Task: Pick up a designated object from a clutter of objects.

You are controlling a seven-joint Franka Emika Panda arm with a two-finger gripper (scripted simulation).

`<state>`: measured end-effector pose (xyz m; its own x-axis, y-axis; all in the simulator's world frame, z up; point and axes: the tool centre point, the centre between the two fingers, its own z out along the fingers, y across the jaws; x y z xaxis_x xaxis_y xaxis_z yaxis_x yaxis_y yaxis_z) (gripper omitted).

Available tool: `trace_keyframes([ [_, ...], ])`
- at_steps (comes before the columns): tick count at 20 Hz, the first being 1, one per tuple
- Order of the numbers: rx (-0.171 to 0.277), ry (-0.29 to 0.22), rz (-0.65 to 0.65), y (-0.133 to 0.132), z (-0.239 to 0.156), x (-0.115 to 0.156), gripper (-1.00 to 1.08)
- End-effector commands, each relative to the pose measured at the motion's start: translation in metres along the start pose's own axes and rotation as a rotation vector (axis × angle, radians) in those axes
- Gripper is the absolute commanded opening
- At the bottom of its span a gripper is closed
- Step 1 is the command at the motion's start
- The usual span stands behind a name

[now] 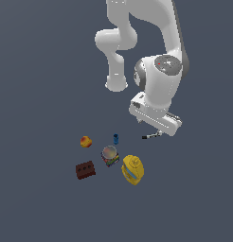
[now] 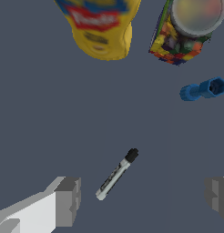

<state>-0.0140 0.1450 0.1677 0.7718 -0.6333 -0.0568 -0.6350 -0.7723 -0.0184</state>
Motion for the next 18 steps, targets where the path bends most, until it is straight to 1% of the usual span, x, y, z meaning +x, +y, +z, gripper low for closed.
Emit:
trace_keyframes([
  [1,0.000,0.002,0.058,-0.003,0.011,-0.006,1.00],
  [18,-0.004,0.031,0.441,-0.012,0.079,-0.047,1.00],
])
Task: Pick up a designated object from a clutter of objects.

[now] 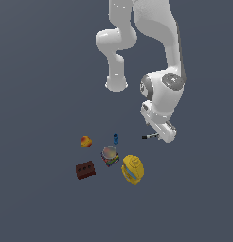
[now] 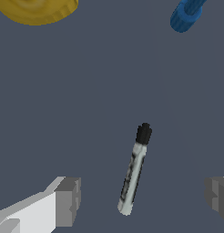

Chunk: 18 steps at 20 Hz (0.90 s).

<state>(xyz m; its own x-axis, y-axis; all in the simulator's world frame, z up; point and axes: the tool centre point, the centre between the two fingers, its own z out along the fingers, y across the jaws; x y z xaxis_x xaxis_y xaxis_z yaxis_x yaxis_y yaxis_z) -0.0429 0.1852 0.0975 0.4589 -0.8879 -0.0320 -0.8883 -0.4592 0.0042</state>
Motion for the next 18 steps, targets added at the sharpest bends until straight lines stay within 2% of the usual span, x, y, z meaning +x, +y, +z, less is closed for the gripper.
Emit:
trace_keyframes([
  [1,0.001,0.006,0.056,0.002,0.009,-0.006,1.00],
  [9,0.005,0.023,0.185,0.008,0.030,-0.018,1.00],
  [18,0.008,0.031,0.241,0.011,0.038,-0.022,1.00],
])
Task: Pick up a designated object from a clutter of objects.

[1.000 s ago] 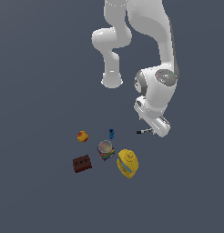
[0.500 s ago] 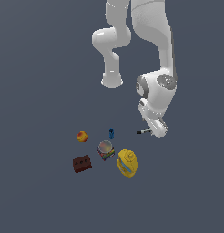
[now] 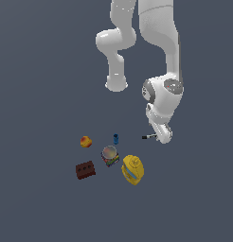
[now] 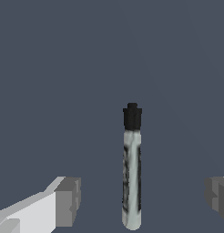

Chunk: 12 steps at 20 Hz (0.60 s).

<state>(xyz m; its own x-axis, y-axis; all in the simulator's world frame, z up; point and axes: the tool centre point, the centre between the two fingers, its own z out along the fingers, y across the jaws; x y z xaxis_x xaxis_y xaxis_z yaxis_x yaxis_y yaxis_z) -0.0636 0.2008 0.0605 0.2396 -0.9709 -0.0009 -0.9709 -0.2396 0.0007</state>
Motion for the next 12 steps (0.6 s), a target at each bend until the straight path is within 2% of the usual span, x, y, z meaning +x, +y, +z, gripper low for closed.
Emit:
trace_keyframes([
  [1,0.001,0.001,0.007,0.000,0.001,0.000,1.00],
  [6,0.000,0.000,0.003,0.000,0.005,0.000,1.00],
  [12,0.000,0.001,0.006,0.001,0.029,0.000,1.00],
])
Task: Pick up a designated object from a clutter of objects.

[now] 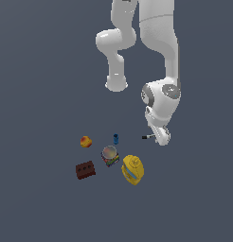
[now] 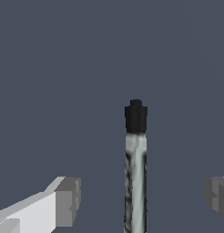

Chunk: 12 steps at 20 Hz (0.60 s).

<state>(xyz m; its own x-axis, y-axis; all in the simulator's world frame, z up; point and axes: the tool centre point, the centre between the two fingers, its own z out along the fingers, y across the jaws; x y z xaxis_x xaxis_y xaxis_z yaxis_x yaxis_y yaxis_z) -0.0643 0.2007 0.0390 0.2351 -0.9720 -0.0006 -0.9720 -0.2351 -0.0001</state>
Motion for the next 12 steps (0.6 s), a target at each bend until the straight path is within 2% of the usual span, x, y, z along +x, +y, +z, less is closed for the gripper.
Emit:
trace_keyframes([
  [1,-0.001,0.000,0.001,0.001,0.012,0.000,1.00],
  [9,0.000,0.000,0.002,0.000,0.029,0.000,1.00],
  [10,0.000,0.000,0.002,0.000,0.029,0.000,-1.00],
  [12,0.000,0.000,0.002,0.000,0.029,0.000,-1.00],
])
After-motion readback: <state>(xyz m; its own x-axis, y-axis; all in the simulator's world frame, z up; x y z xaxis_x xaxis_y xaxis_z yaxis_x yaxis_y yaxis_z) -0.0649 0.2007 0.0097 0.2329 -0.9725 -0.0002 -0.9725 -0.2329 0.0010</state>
